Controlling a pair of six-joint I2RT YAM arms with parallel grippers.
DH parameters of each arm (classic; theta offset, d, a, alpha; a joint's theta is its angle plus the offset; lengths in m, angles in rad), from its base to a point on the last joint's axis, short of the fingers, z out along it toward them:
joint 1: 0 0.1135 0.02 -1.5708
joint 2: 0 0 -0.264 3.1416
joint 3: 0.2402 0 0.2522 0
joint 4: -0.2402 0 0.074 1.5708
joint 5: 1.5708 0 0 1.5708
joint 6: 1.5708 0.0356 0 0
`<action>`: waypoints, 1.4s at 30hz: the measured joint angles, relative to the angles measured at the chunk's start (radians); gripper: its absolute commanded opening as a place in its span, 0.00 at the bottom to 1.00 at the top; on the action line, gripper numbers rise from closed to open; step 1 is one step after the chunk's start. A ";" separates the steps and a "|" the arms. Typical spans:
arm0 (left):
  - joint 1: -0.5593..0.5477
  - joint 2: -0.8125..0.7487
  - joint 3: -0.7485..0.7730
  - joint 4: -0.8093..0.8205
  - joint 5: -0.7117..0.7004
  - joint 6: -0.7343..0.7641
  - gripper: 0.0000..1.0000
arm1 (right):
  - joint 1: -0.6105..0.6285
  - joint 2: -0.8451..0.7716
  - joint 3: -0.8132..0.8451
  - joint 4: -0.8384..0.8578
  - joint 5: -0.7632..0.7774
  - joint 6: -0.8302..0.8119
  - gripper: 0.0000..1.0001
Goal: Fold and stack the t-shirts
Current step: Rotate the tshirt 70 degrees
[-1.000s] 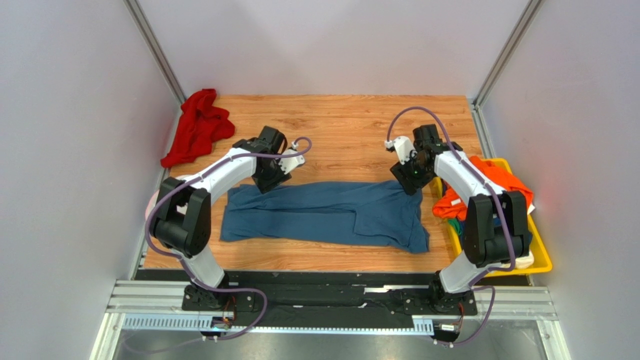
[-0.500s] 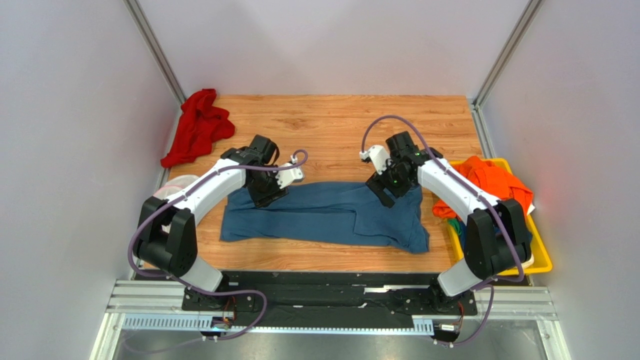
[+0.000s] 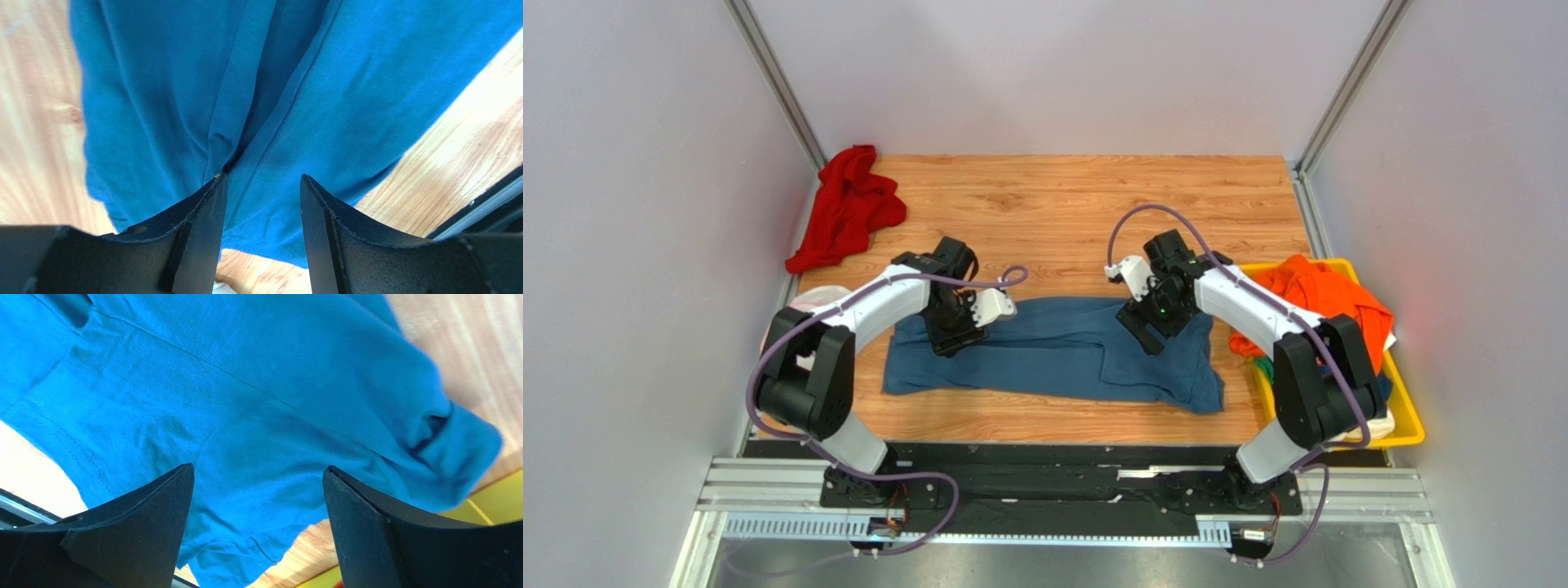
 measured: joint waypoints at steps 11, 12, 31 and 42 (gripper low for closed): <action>0.031 0.101 0.018 0.023 -0.001 0.025 0.56 | 0.003 0.074 -0.026 0.048 0.012 -0.001 0.82; 0.032 0.115 0.024 0.026 -0.002 0.026 0.56 | 0.003 0.087 -0.026 0.055 0.016 -0.001 0.82; 0.024 0.151 0.042 0.026 -0.001 0.012 0.56 | -0.083 0.360 0.286 0.057 0.070 -0.038 0.82; -0.069 0.186 0.092 -0.047 0.036 -0.022 0.56 | -0.118 0.563 0.591 0.089 0.148 -0.079 0.82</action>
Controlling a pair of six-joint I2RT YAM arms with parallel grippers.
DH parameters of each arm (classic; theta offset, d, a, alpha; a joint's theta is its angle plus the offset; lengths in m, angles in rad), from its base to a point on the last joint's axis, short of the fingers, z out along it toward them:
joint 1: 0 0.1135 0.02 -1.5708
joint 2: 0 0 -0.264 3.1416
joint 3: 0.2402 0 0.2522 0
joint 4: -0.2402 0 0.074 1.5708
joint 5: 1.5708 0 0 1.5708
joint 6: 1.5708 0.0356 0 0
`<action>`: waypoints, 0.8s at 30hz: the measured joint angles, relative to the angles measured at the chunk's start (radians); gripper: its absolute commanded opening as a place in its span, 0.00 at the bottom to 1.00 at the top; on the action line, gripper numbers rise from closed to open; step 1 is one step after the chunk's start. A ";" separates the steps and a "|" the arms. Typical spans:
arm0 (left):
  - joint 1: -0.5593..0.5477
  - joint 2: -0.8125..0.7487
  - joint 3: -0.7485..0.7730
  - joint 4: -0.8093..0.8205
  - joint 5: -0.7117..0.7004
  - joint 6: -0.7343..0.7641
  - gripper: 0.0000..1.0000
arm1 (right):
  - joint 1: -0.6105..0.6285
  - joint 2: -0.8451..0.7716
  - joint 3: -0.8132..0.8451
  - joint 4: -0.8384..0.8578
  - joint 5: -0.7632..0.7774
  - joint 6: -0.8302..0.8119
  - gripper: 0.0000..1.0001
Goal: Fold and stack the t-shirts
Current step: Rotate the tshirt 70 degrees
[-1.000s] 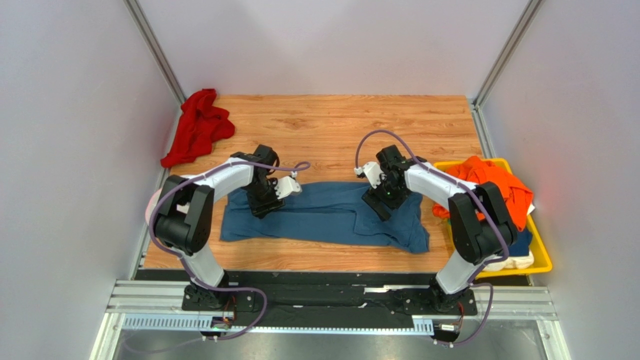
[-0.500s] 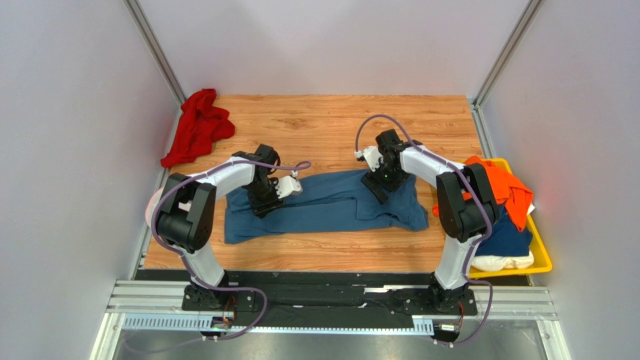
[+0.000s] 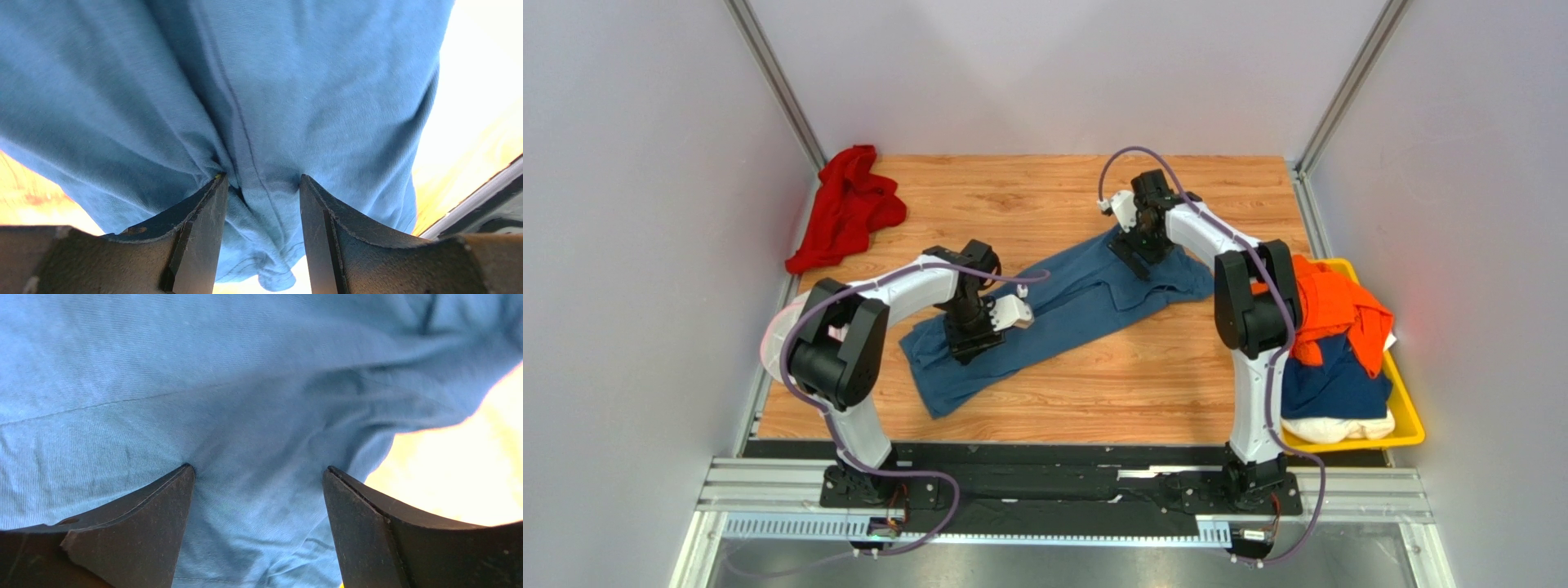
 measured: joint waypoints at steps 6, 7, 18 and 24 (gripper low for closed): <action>-0.047 0.052 0.071 -0.021 0.008 -0.023 0.56 | -0.009 0.091 0.141 0.020 0.033 -0.014 0.82; -0.051 0.062 0.082 -0.022 0.008 -0.026 0.56 | -0.009 0.105 0.163 0.023 0.037 -0.017 0.82; -0.120 0.129 0.153 -0.021 -0.081 -0.086 0.56 | -0.011 0.194 0.295 0.058 0.058 -0.036 0.82; -0.147 0.134 0.153 0.013 -0.138 -0.124 0.58 | -0.011 0.215 0.328 0.066 0.062 -0.044 0.83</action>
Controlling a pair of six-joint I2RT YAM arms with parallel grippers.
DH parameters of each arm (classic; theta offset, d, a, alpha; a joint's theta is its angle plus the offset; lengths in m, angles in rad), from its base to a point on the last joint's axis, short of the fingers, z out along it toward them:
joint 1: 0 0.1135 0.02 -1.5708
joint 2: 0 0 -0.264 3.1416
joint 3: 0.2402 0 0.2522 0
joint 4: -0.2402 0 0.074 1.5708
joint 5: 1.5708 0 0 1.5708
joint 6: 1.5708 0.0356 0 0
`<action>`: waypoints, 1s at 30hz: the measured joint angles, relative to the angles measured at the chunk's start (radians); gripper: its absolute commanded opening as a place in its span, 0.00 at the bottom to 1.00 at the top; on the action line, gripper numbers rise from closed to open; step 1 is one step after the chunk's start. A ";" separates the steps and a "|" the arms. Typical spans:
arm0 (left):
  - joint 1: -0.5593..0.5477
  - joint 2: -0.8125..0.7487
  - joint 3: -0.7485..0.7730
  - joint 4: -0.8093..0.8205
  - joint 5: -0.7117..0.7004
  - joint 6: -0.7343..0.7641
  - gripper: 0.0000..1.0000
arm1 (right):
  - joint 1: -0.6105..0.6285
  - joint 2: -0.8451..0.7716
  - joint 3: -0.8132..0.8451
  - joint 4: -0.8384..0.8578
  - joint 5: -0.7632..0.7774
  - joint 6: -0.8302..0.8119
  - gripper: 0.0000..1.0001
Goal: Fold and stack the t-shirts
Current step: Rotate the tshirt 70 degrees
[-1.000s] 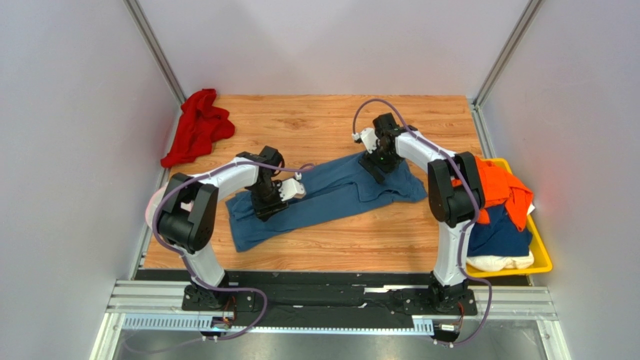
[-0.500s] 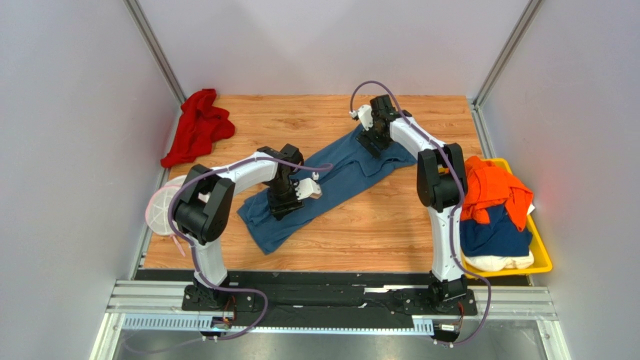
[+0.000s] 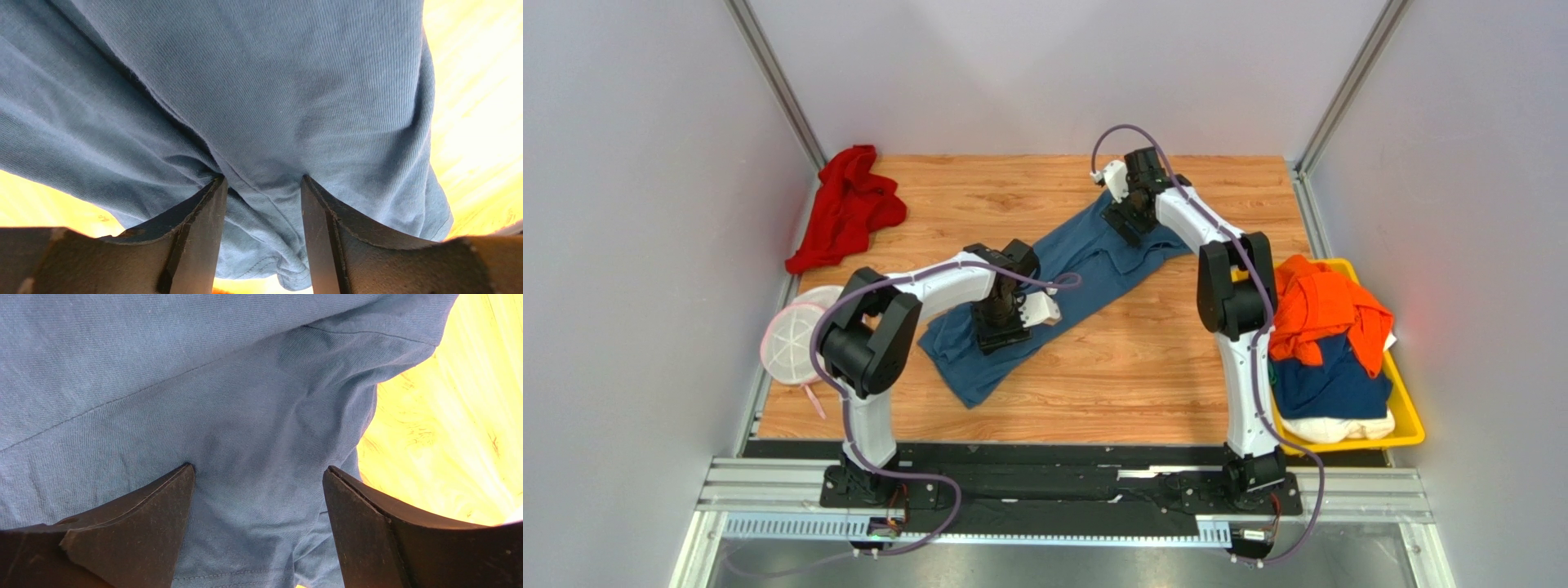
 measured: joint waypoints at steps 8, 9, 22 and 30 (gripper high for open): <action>-0.026 0.002 0.000 0.010 -0.002 -0.014 0.59 | -0.001 0.018 0.028 0.004 0.000 -0.006 0.83; -0.029 0.002 0.001 0.010 0.000 -0.014 0.59 | -0.001 0.018 0.028 0.008 0.000 -0.006 0.83; -0.133 0.028 0.048 -0.024 0.058 -0.034 0.59 | 0.005 0.027 0.028 0.062 -0.002 -0.014 0.83; -0.201 0.050 0.092 -0.045 0.134 -0.059 0.59 | 0.024 0.029 0.028 0.087 -0.020 -0.014 0.83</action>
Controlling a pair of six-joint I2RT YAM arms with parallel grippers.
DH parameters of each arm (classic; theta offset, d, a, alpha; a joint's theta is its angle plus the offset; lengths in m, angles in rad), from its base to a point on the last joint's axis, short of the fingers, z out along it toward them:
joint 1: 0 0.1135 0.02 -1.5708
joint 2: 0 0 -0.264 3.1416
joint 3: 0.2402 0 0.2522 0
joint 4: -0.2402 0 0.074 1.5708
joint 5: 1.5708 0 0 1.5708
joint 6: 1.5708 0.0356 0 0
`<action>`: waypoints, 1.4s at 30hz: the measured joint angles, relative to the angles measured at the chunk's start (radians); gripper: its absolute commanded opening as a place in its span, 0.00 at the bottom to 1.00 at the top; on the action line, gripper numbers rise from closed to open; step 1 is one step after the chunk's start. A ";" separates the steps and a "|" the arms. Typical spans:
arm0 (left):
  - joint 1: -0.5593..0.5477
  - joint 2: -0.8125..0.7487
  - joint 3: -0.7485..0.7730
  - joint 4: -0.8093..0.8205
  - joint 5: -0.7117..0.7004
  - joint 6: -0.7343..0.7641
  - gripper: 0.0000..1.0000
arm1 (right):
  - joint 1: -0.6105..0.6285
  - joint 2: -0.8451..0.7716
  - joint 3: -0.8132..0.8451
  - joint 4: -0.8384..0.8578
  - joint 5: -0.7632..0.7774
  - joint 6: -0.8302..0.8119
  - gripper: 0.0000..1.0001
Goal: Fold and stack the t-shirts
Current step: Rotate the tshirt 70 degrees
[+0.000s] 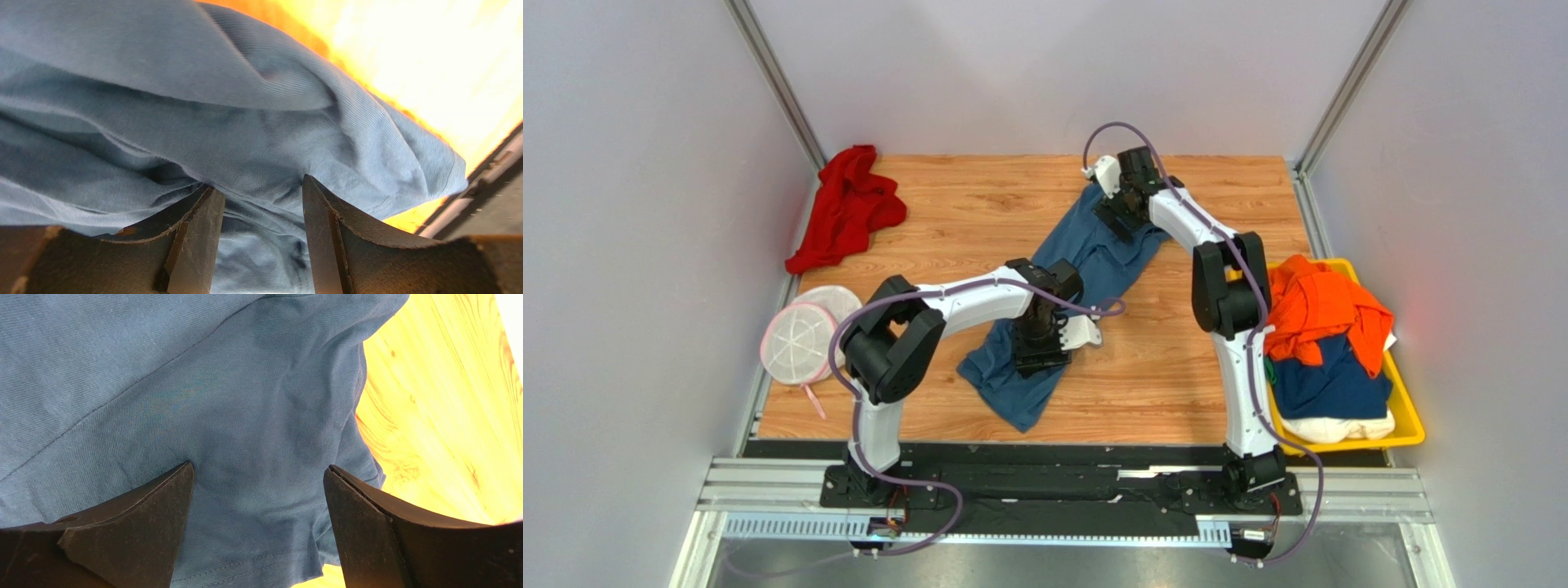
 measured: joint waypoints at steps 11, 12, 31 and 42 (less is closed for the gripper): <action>-0.087 0.000 0.000 -0.005 0.031 -0.035 0.59 | 0.042 0.000 0.000 0.021 -0.040 -0.007 0.84; -0.098 0.000 0.000 -0.005 0.037 -0.038 0.58 | 0.045 0.000 0.000 0.024 -0.042 -0.010 0.84; -0.134 0.120 0.172 -0.042 0.098 -0.042 0.58 | 0.081 0.109 0.147 0.081 -0.031 -0.076 0.85; -0.134 0.198 0.293 -0.050 0.065 -0.035 0.58 | 0.083 0.187 0.231 0.187 0.071 -0.146 0.87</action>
